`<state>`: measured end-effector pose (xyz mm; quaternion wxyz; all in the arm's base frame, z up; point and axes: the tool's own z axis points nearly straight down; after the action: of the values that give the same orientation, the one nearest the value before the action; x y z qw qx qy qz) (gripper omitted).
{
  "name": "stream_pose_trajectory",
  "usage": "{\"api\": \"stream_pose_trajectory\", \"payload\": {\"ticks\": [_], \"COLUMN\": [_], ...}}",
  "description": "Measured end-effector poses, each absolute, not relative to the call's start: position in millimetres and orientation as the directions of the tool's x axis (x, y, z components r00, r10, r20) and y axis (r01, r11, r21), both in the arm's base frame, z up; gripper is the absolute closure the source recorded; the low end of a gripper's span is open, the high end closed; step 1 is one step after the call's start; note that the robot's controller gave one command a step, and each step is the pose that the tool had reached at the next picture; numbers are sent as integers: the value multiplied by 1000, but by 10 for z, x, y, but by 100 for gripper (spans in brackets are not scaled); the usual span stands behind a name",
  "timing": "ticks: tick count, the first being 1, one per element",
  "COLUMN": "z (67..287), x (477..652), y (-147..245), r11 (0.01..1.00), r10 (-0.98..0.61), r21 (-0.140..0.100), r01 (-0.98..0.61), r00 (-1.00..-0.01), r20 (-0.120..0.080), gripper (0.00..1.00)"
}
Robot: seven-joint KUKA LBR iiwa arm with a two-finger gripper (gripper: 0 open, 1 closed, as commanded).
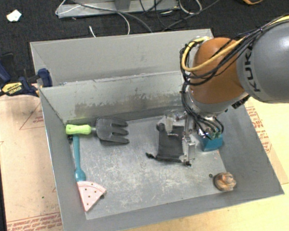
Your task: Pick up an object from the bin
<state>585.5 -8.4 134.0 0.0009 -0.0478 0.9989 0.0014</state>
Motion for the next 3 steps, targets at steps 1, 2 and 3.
{"api": "stream_pose_trajectory", "payload": {"ticks": [1,2,3], "z": [922,848,776], "x": [5878,6010,6162], "y": [-663,-691,-1034], "r11": [964,947,844], "r10": [-268,-321,-536], "r21": [4,2,7], "r01": [-268,-322,-536], "r00": [-963,-947,-844], "r20": [-19,-15,-21], "gripper": [0,0,0]}}
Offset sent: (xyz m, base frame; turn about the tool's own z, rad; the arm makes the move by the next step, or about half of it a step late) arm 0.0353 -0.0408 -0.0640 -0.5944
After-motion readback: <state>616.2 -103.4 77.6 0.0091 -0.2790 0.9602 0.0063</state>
